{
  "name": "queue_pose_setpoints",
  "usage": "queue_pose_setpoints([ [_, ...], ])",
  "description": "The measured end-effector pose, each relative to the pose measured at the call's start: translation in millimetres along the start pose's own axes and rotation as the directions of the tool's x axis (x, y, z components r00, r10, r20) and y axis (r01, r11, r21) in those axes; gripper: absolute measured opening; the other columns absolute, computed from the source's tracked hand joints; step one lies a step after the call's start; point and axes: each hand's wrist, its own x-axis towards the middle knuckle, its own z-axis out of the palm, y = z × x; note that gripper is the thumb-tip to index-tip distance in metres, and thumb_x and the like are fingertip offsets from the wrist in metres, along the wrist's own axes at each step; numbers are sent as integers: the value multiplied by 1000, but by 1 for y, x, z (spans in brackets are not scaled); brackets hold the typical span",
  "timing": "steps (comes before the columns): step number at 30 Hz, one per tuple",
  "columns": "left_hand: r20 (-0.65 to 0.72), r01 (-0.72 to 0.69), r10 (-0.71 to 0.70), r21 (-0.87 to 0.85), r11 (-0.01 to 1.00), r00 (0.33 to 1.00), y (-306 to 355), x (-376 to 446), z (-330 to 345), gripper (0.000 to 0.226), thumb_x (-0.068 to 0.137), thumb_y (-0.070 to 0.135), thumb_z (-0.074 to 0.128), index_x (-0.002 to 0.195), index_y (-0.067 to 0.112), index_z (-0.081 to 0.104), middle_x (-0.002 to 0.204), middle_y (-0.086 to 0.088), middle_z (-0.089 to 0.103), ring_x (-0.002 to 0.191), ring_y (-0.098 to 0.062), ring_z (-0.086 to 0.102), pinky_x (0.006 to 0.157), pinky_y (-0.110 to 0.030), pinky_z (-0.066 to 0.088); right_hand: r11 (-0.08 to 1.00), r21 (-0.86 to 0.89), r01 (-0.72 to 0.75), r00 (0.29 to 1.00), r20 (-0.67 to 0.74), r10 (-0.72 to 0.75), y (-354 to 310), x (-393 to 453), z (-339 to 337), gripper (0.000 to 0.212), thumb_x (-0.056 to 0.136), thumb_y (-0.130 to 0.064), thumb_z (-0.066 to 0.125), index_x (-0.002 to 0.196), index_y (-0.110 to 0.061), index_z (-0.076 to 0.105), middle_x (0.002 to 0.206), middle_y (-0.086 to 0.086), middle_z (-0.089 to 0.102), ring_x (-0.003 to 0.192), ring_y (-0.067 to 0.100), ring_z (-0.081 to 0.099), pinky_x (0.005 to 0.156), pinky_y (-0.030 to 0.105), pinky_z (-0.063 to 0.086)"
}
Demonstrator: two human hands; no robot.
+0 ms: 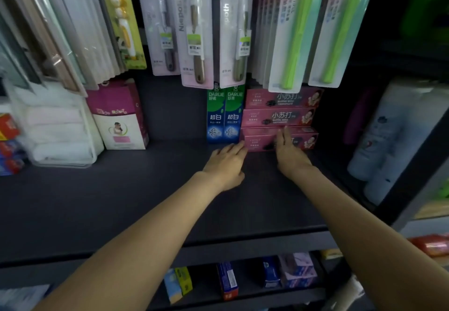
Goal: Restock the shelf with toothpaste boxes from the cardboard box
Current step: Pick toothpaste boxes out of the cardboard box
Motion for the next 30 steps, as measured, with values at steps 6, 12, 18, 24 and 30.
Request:
queue_pose_setpoints([
  [6,-456,-74,-62,-274,959,888,-8,-83,2,48,87,15,46,135,9,41,143,-8,38,127,-26,41,106,-41,34,949,148,279,877,-442,-189,-55,-75,-16,54,83,2,52,134,5,36,138,27,36,96,45,58,74,46,50],
  [12,-577,-145,-99,-361,921,811,-32,-275,99,22,79,1,45,95,2,60,99,-11,59,92,-26,53,86,-33,43,430,352,831,556,-552,-622,-140,-236,44,27,84,3,43,102,2,63,106,16,62,96,30,61,83,36,52],
  [18,325,519,-420,-339,784,847,-70,-439,276,32,80,17,39,107,16,56,108,-11,58,92,-32,59,75,-39,52,524,492,696,469,241,-849,-219,-328,209,28,92,-8,39,115,-7,56,115,11,56,108,29,54,84,36,47],
  [24,678,739,-488,-123,662,550,-87,-529,364,31,92,18,48,123,10,46,126,-9,47,114,-24,49,98,-34,41,571,486,661,244,581,-777,-285,-386,328,46,88,5,44,133,-4,42,135,13,43,126,30,40,95,37,34],
  [30,682,753,-491,-134,644,542,-96,-538,418,42,91,13,52,131,10,40,130,-10,47,117,-27,49,98,-39,42,439,473,763,123,561,-819,-348,-386,425,42,92,-15,54,132,-28,52,130,-1,58,108,22,60,88,34,50],
])
